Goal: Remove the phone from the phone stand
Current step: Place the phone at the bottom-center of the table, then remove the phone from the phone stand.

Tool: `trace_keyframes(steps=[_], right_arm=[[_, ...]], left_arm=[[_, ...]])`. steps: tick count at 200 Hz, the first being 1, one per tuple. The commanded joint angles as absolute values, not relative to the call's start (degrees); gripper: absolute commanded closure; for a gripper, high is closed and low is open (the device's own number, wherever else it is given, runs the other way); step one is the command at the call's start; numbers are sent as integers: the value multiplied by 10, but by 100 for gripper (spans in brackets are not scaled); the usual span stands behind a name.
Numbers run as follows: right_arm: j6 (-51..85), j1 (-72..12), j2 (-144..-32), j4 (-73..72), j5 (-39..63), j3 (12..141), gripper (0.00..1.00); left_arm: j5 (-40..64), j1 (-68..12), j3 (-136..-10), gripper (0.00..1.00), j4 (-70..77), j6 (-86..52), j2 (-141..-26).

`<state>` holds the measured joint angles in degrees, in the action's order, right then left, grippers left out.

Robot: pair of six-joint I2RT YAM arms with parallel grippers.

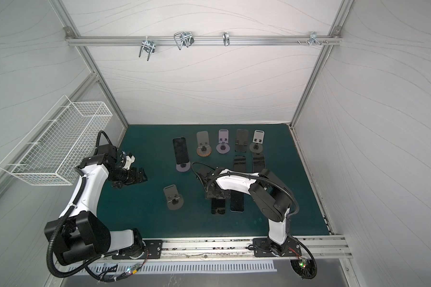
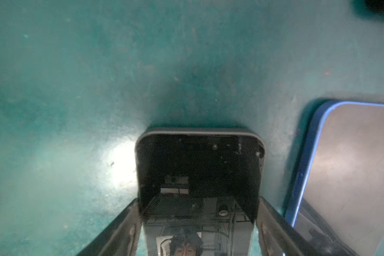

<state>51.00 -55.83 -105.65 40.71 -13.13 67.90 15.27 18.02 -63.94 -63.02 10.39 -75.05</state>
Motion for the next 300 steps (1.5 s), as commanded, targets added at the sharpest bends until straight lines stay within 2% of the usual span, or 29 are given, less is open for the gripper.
trace_keyframes(steps=[1,46,78,125,165,235,300], right_arm=[[508,-559,-1030,437,-139,711,18],[453,-558,-958,452,-164,791,15],[379,-559,-963,414,-166,865,12],[292,-559,-1054,368,-150,990,1],[258,-555,-1141,339,-131,1082,1],[230,-537,-1302,336,-157,1257,1],[215,-533,-1389,295,-192,1333,1]], left_arm=[[163,182,-661,3,-634,118,-742],[162,182,-664,3,-636,121,-742],[162,183,-665,3,-635,120,-744],[162,182,-662,3,-639,125,-744],[155,183,-654,3,-641,129,-735],[140,183,-632,3,-634,152,-718],[152,183,-633,3,-635,151,-722]])
